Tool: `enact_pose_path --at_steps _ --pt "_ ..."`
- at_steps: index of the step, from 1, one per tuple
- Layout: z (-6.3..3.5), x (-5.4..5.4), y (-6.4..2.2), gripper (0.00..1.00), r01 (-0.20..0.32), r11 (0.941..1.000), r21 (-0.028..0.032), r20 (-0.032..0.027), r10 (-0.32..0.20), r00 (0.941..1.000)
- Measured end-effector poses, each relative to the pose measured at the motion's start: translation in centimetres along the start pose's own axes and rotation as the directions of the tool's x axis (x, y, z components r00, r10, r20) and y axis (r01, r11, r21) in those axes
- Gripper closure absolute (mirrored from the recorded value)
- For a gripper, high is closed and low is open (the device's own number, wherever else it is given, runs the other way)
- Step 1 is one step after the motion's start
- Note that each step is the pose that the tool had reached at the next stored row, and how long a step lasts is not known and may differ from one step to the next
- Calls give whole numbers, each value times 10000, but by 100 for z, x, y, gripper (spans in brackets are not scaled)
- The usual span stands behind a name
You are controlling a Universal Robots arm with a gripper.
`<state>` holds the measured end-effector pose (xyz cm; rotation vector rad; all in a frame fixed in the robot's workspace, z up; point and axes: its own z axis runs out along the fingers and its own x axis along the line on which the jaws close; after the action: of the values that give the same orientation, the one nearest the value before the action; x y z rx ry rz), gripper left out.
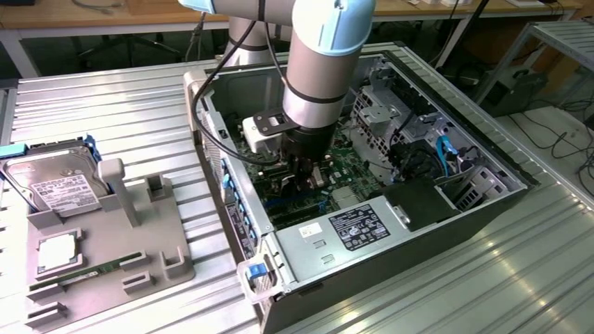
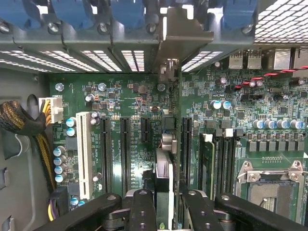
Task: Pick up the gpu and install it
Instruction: 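Insert the gpu into the slot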
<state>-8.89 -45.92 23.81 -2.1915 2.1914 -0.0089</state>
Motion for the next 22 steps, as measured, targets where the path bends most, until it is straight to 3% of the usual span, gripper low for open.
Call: enact_pose_path --at_steps 12,18,22 --pt "6 0 1 73 -1 10000 -1 1 1 10000" --pt "110 3 4 73 -1 10000 -11 -13 1 10000" --pt "116 3 5 73 -1 10000 -7 -4 1 10000"
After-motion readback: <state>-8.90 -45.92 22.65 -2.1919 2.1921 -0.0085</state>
